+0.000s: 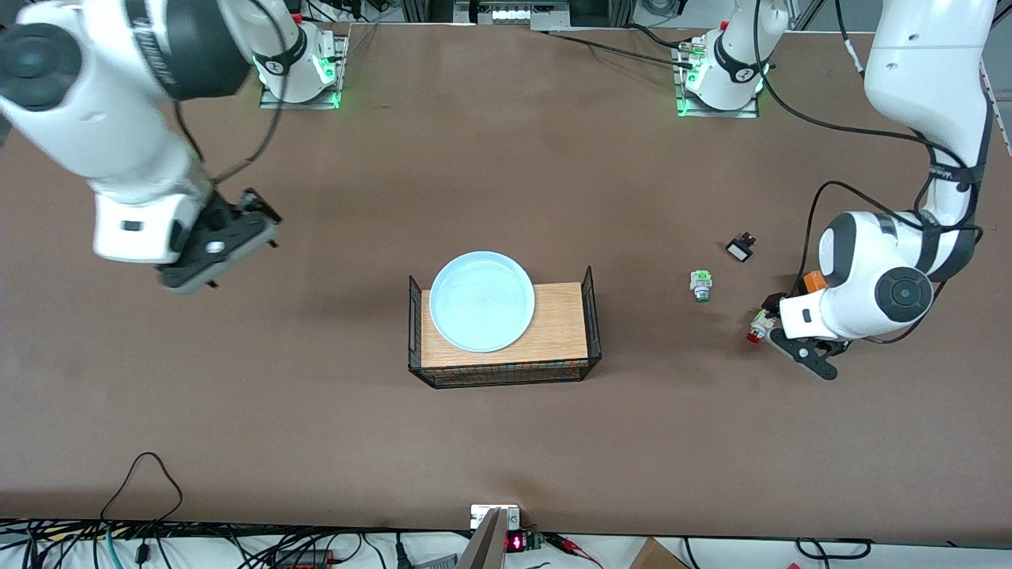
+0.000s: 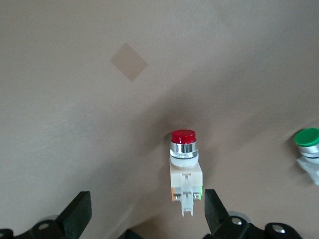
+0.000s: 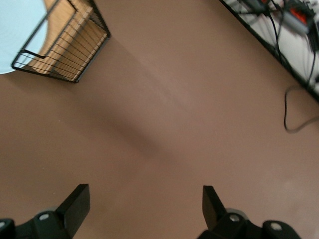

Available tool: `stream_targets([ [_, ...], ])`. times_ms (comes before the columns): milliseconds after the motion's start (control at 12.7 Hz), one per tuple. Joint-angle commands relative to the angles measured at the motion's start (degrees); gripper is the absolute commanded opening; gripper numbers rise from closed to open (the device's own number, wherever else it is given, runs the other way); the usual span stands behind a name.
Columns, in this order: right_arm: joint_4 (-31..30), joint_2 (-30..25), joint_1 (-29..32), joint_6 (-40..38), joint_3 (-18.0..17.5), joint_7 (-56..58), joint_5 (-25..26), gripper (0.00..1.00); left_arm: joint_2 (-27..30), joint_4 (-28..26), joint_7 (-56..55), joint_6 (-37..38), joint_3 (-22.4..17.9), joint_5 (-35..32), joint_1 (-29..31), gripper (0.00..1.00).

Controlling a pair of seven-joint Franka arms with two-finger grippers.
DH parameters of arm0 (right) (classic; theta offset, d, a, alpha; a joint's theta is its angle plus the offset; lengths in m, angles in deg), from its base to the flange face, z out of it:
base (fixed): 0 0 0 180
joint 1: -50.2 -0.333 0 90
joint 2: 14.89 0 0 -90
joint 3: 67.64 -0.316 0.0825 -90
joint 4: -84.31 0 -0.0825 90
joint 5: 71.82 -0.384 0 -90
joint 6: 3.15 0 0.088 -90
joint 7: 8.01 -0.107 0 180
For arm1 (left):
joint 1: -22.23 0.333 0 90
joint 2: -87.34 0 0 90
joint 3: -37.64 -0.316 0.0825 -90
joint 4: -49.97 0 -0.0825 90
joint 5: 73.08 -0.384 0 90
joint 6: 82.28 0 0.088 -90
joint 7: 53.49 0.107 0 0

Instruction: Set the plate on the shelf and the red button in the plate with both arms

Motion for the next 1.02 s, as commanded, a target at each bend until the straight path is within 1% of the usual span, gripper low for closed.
stream_targets([
  [0,-1.0,-3.6,3.1,-4.0,-0.5,-8.4,-2.4,1.00,0.1,-2.5,1.2,-2.8,0.4,-0.8,-0.6,1.00],
  [157,-2.1,-5.2,5.2,-5.2,-0.5,-10.7,-3.1,1.00,-0.6,-2.8,1.3,-3.5,0.5,-0.8,-0.5,1.00],
  [314,-3.7,-6.6,7.5,-5.2,-0.4,-16.8,-5.2,1.00,-0.8,-3.7,1.4,-3.6,0.6,-0.8,-0.4,1.00],
  [393,-4.4,-7.7,7.5,-5.5,-0.4,-19.8,-5.3,1.00,-0.9,-4.3,1.4,-3.6,0.6,-0.8,-0.6,0.93],
  [471,-5.0,-8.8,7.5,-6.1,-0.4,-22.5,-5.3,1.00,-0.9,-4.3,1.4,-3.6,0.6,-0.8,-0.8,0.77],
  [550,-6.1,-10.1,7.5,-6.4,-0.4,-25.4,-5.3,1.00,-1.0,-4.3,2.1,-3.5,0.6,-0.8,-0.9,0.53],
  [707,-9.7,-13.2,7.8,-5.6,-0.1,-26.0,-5.3,1.00,-1.2,-4.2,2.2,-3.3,0.6,-0.8,-0.9,0.27],
  [785,-11.4,-14.3,8.3,-5.0,0.3,-26.0,-5.4,1.00,-1.2,-4.0,2.2,-3.2,0.6,-0.8,-0.9,0.17],
  [942,-13.3,-16.0,8.6,-4.5,0.7,-26.0,-5.7,1.00,-1.1,-3.8,2.3,-3.0,0.6,-0.8,-0.9,0.12],
])
